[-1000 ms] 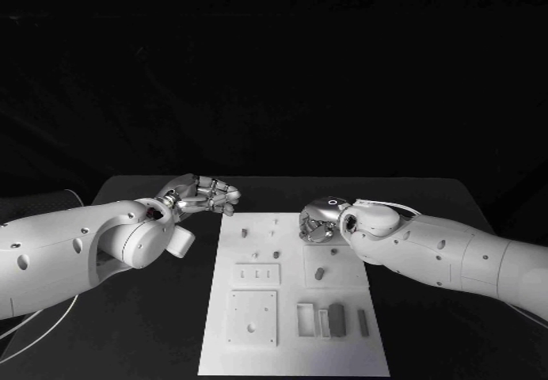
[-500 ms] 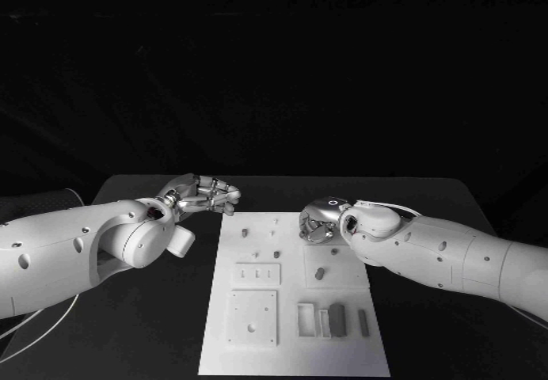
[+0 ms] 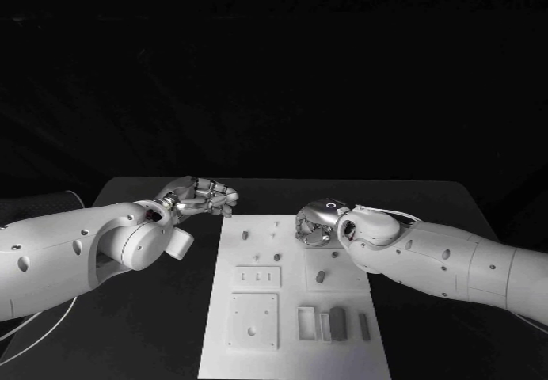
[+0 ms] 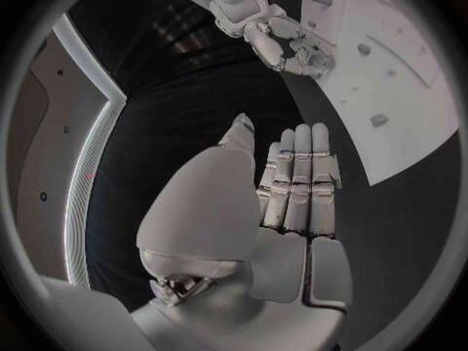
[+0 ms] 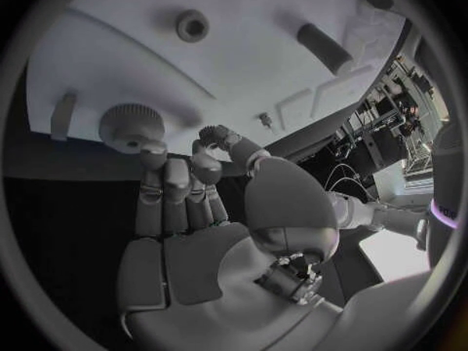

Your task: Assemble the parts on the task board

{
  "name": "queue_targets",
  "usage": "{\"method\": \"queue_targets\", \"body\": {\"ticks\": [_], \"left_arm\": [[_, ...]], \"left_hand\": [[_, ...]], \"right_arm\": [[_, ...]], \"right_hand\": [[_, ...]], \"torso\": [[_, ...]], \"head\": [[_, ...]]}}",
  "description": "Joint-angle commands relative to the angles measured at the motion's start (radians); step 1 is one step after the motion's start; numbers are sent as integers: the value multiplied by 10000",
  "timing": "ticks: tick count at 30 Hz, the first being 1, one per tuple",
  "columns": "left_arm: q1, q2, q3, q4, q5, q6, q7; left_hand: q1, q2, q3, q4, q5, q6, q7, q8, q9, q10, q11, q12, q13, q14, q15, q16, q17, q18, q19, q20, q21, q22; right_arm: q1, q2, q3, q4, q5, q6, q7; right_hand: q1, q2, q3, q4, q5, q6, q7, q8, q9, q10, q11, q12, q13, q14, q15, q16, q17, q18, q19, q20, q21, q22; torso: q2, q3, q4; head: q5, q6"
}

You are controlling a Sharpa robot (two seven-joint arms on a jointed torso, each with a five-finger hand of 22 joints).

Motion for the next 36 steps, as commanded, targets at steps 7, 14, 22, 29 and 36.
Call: {"method": "queue_targets", "body": {"ticks": [7, 14, 22, 29, 36], "left_arm": [[21, 21, 11, -62, -26, -45, 88], [20, 175, 7, -194, -26, -7, 67], [19, 328, 7, -318, -27, 32, 96], [18, 361, 6, -369, -27, 90, 126], [20, 363, 13, -352, -28, 94, 124]], "left_hand": [[-87, -12, 94, -2, 35, -45, 49, -46, -9, 39, 43, -49, 0, 47, 10, -39, 18, 92, 24, -47, -67, -10], [-85, -15, 101, -1, 35, -46, 49, -50, -9, 42, 43, -55, 2, 49, 10, -44, 24, 91, 25, -46, -70, -10], [-95, -17, 109, 3, 35, -48, 52, -57, -8, 45, 45, -65, 3, 49, 11, -53, 32, 87, 26, -45, -75, -10], [-147, -32, 106, 9, 34, -47, 56, -67, -7, 53, 47, -82, 7, 47, 16, -71, 47, 79, 24, -41, -86, -10], [-186, -42, 105, 8, 34, -44, 57, -73, -5, 59, 47, -94, 10, 48, 17, -84, 59, 77, 24, -42, -93, -9]], "right_arm": [[111, 327, 161, 102, -719, -640, -801], [123, 1057, 220, -367, -894, -686, -905], [127, 1579, 228, -929, -1059, -609, -942], [125, 1734, 228, -1006, -1192, -661, -1299], [124, 1837, 227, -1123, -1255, -638, -1413]], "right_hand": [[-143, -224, 114, 151, 157, 234, 52, 38, 50, 181, -45, 37, -51, 126, -68, 80, -66, 220, 106, -104, 100, 173], [-167, -394, 168, 250, 208, 254, 35, 22, 88, 244, -64, 17, -84, 185, -89, 84, -110, 220, 151, -145, 127, 157], [-136, -413, 205, 258, 234, 230, 38, -2, 94, 260, -63, 4, -97, 197, -92, 79, -129, 220, 155, -161, 126, 149], [-142, -433, 209, 271, 238, 207, 45, -22, 94, 265, -57, -4, -104, 202, -90, 75, -139, 220, 157, -166, 127, 145], [-140, -447, 214, 276, 242, 198, 47, -32, 95, 271, -54, -8, -109, 206, -88, 73, -146, 220, 159, -170, 127, 143]], "torso": [[23, 0, -3], [31, -5, 30], [43, -36, 68], [56, -19, 42], [63, -21, 30]], "head": [[16, 80], [12, 207], [-14, 261], [69, 268], [102, 269]]}}
